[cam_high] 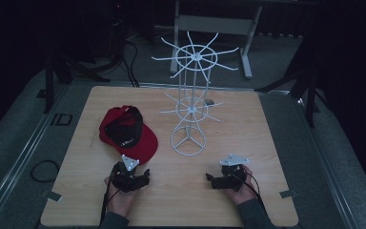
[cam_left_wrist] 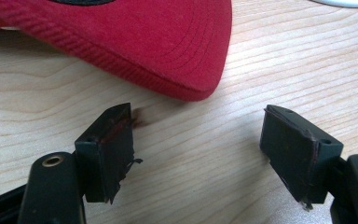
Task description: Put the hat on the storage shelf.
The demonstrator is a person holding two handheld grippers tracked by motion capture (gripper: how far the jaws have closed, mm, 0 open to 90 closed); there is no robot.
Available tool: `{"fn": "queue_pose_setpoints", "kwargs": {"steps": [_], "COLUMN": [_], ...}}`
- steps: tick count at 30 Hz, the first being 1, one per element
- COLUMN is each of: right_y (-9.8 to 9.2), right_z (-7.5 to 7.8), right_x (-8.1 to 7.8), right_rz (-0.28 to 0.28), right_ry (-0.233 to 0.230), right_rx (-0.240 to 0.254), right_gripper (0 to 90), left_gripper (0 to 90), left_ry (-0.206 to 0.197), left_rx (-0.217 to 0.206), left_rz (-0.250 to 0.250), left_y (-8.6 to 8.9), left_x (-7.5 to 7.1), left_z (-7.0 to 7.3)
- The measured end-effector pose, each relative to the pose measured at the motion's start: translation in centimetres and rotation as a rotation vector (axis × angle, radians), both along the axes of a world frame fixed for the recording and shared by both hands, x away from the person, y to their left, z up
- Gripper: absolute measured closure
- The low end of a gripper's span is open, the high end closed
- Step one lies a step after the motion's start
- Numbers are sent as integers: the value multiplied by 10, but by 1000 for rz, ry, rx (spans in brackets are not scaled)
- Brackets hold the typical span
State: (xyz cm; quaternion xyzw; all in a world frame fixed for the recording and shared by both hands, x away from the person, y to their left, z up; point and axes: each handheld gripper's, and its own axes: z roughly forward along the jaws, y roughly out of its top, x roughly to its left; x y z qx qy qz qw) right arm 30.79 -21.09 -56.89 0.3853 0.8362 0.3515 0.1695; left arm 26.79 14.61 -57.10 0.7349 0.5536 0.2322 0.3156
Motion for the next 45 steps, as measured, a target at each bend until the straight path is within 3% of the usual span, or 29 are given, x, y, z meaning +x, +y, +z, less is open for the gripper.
{"fn": "queue_pose_setpoints", "kwargs": {"steps": [11, 17, 18, 24, 33, 35, 41, 45], "right_y": [0, 0, 0, 0, 0, 0, 0, 0], "right_z": [0, 0, 0, 0, 0, 0, 0, 0], "right_x": [0, 0, 0, 0, 0, 0, 0, 0], "right_rz": [0, 1, 0, 0, 0, 1, 0, 0], "right_ry": [0, 0, 0, 0, 0, 0, 0, 0], "right_rx": [0, -1, -1, -1, -1, -1, -1, -1], "right_gripper": [125, 125, 125, 125, 125, 125, 125, 125], "left_gripper": [259, 265, 349, 500, 596, 594, 561, 521], "left_ry": [2, 20, 29, 59, 64, 78, 70, 54], "left_rx": [1, 8, 10, 46, -49, -66, -108, -103], "left_rz": [-15, -48, -58, -76, -80, -71, -42, -21], "left_y": [1, 3, 4, 8, 20, 23, 28, 29], "left_x": [0, 0, 0, -4, -5, -4, 0, 4], "left_z": [0, 2, 5, 11, 23, 23, 27, 29]}}
